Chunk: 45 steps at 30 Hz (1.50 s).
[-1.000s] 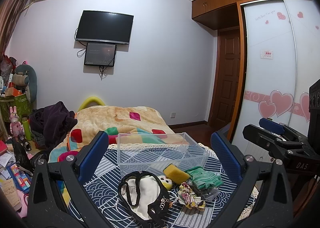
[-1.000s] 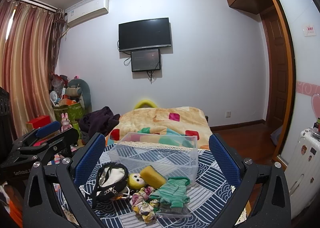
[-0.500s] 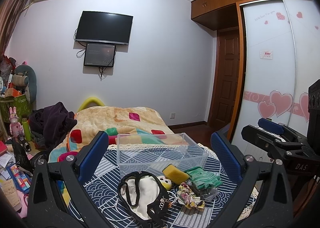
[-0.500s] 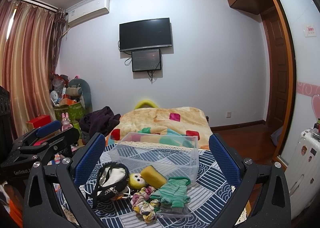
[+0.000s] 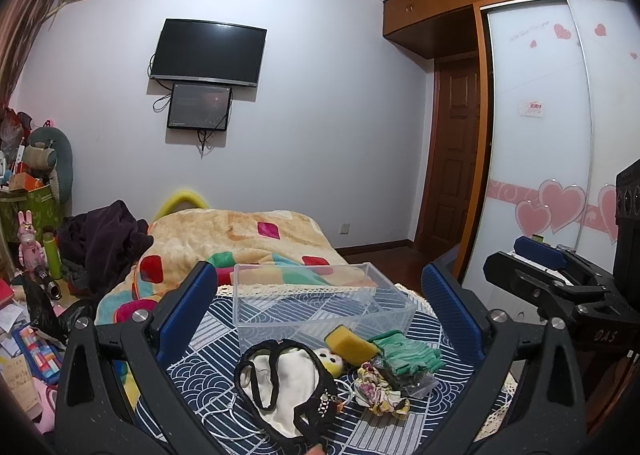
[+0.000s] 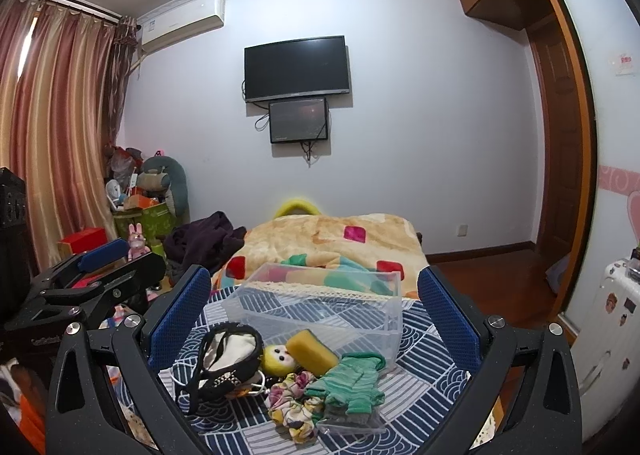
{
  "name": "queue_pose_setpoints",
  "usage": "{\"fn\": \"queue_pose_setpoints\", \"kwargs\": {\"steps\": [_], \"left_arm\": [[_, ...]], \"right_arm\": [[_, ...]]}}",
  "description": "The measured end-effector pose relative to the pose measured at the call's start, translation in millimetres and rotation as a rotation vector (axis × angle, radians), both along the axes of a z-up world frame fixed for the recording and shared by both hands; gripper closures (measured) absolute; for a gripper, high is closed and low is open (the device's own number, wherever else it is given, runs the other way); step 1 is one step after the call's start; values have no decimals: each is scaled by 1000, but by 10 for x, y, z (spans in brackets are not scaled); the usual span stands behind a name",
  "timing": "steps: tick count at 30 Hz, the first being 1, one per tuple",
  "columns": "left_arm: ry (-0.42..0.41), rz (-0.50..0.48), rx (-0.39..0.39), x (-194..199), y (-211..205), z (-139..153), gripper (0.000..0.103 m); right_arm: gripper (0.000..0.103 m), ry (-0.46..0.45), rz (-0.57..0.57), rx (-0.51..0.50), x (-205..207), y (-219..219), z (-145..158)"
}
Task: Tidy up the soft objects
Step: 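Grasp the black lace bra with the left gripper while the right grasps the green glove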
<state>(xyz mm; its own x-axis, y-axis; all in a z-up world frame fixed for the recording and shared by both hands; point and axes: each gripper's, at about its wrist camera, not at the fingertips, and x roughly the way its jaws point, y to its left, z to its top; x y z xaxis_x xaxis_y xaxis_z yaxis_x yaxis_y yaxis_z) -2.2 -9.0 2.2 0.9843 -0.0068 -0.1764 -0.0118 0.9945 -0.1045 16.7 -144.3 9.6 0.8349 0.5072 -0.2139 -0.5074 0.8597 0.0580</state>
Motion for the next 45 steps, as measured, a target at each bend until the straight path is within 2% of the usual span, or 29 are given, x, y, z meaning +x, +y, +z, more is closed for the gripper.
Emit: {"fn": "queue_pose_setpoints", "kwargs": {"steps": [4, 10, 17, 19, 24, 28, 30, 31, 32, 34, 36, 37, 38, 39, 45], "left_arm": [[52, -4, 10, 96, 2, -76, 0], [206, 19, -2, 429, 40, -362, 0], [351, -11, -92, 714, 214, -755, 0], [390, -48, -114, 781, 237, -851, 0], [451, -57, -99, 883, 173, -1066, 0], [472, -59, -90, 905, 163, -1180, 0], [486, -65, -77, 918, 156, -1222, 0], [494, -63, -71, 923, 149, -1240, 3], [503, -61, -65, 930, 147, -1256, 12], [520, -61, -58, 933, 143, -1298, 21], [513, -65, -69, 905, 166, -1317, 24], [509, -72, -76, 889, 179, -1314, 32], [507, -88, -91, 871, 197, -1308, 40], [505, -100, -103, 857, 210, -1299, 42], [467, -93, -104, 772, 251, -1215, 67]], "right_arm": [[0, 23, -5, -6, 59, -11, -50], [0, 96, -12, -7, 253, -43, -229], [0, 233, -23, -30, 512, -54, -528], [1, 270, -29, -40, 579, -53, -617], [19, 372, -19, -53, 725, -59, -828], [27, 438, -3, -79, 780, -23, -978], [36, 469, 4, -98, 807, 10, -1038], [39, 483, 8, -103, 814, 14, -1063], [44, 492, 10, -106, 825, 21, -1074], [52, 508, 13, -117, 825, 15, -1103], [56, 513, 15, -114, 833, -12, -1111], [58, 512, 17, -111, 827, -6, -1111], [65, 510, 15, -107, 819, -22, -1103], [72, 510, 14, -106, 807, -38, -1094], [88, 495, 9, -103, 837, -40, -1082]]}}
